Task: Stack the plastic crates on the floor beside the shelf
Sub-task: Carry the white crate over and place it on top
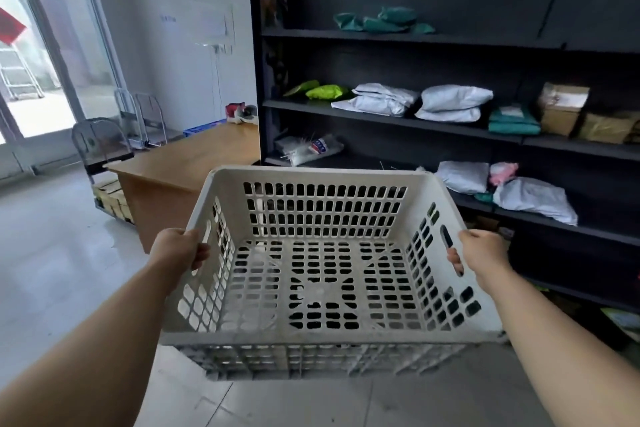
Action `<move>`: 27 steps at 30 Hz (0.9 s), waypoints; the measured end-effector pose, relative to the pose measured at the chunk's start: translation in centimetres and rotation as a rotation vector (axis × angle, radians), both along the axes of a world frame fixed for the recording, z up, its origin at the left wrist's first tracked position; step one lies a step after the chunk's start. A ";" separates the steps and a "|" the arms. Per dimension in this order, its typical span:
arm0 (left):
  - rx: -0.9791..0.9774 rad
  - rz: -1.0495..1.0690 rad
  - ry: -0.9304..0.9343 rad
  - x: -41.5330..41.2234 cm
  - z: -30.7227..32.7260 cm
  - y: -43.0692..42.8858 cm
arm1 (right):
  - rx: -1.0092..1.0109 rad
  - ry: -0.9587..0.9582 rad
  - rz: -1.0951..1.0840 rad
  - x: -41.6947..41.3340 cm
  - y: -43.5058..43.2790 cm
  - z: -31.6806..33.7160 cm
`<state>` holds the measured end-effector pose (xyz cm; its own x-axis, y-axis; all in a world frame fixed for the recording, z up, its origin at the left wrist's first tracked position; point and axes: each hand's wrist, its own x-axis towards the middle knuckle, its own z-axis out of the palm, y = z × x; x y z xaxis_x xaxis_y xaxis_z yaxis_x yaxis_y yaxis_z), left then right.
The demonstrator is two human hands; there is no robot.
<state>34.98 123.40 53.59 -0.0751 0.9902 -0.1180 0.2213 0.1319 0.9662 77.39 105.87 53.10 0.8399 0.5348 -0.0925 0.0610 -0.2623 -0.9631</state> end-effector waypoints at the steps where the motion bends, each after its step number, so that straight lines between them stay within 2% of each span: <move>1: 0.011 -0.006 0.012 0.5 0.3 1.9 | 0.006 0.000 -0.009 0.4 1.4 0.1; 16: 0.070 -0.045 0.039 12.5 2.0 24.6 | 0.007 -0.099 -0.066 11.4 22.6 1.5; 27: 0.048 -0.089 0.101 19.9 1.0 39.3 | -0.044 -0.111 -0.101 18.1 35.6 1.1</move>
